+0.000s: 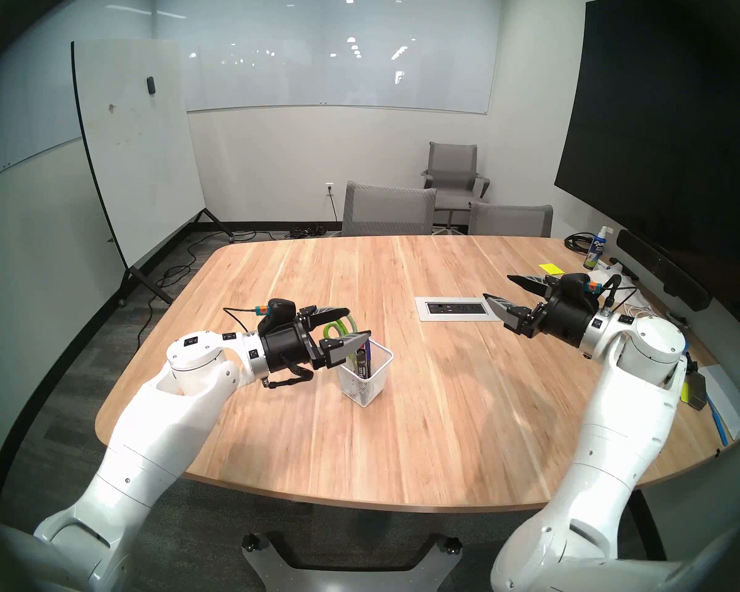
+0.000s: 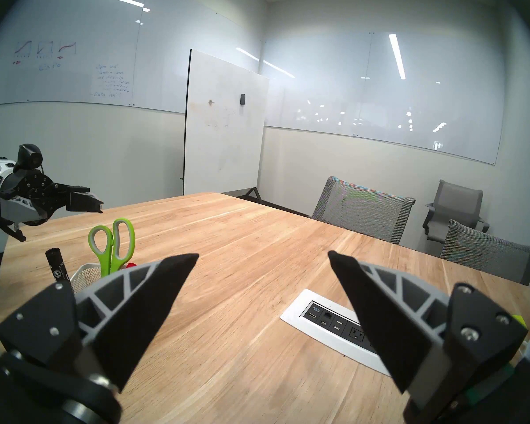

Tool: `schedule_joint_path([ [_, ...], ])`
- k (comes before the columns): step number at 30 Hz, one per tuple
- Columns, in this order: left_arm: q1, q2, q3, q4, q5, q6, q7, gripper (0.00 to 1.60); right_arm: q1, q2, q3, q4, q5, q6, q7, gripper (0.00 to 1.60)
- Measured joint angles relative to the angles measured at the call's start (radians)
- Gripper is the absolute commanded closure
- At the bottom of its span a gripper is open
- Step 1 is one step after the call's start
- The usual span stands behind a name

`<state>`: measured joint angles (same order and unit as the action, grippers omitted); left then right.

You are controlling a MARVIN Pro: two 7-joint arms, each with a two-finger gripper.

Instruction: Place the pen, the marker, and the scissors into the pen holder

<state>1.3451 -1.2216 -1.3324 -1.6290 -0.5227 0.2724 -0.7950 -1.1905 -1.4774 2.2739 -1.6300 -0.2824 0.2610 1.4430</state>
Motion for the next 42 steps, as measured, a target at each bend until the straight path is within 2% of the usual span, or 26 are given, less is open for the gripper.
schedule_joint_path([
  [6, 0.005, 0.022, -0.048, -0.047, -0.01, 0.008, 0.011, 0.0, 0.0, 0.0, 0.0, 0.0, 0.0, 0.0, 0.0, 0.0],
  [11, 0.037, 0.051, -0.084, -0.09, -0.011, 0.006, 0.02, 0.0, 0.0, 0.0, 0.0, 0.0, 0.0, 0.0, 0.0, 0.0],
  [17, 0.105, 0.095, -0.138, -0.154, -0.006, -0.013, 0.039, 0.0, 0.0, 0.0, 0.0, 0.0, 0.0, 0.0, 0.0, 0.0],
  [24, 0.203, 0.138, -0.244, -0.191, -0.018, -0.052, 0.059, 0.0, 0.0, 0.0, 0.0, 0.0, 0.0, 0.0, 0.0, 0.0],
  [33, 0.312, 0.137, -0.319, -0.253, -0.008, -0.111, 0.101, 0.0, 0.0, 0.0, 0.0, 0.0, 0.0, 0.0, 0.0, 0.0],
  [42, 0.367, 0.123, -0.334, -0.277, 0.008, -0.137, 0.124, 0.0, 0.0, 0.0, 0.0, 0.0, 0.0, 0.0, 0.0, 0.0],
])
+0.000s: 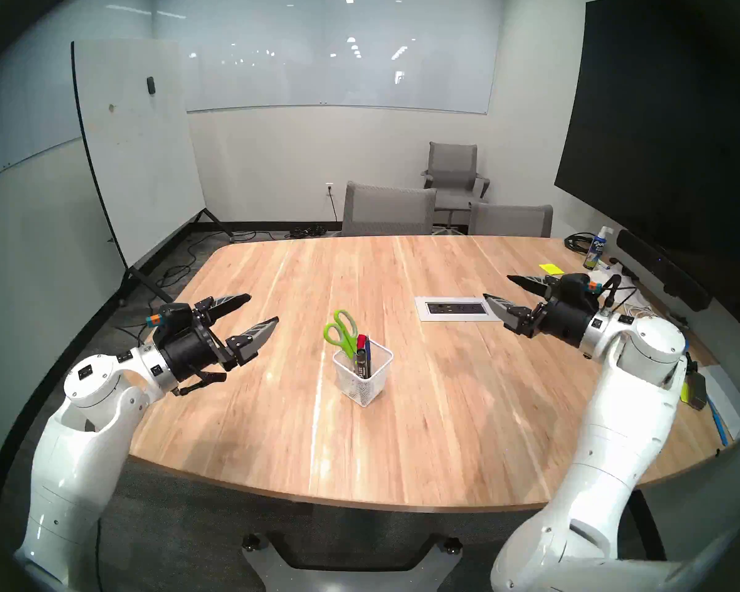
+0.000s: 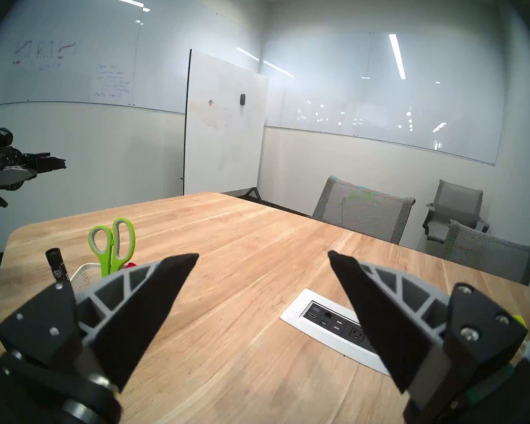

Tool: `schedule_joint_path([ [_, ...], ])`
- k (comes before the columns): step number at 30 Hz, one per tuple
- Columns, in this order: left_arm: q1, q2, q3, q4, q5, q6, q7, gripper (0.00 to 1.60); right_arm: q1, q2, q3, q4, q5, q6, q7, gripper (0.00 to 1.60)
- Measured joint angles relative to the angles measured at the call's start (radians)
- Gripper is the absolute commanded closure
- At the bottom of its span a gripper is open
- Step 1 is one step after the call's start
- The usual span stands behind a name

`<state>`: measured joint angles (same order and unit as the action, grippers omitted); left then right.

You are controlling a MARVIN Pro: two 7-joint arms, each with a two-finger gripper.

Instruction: Place the pen, the marker, and the scissors into the pen holder

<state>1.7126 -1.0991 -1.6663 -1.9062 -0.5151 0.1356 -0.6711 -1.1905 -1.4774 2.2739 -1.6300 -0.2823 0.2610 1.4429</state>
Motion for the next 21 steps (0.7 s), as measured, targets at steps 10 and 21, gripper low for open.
schedule_joint_path([
  [10, 0.018, -0.007, -0.003, -0.005, 0.001, -0.008, 0.008, 0.0, 0.0, 0.0, 0.0, 0.0, 0.0, 0.0, 0.0, 0.0],
  [21, 0.017, -0.008, -0.003, -0.007, 0.0, -0.011, 0.003, 0.0, 0.0, 0.0, 0.0, 0.0, 0.0, 0.0, 0.0, 0.0],
])
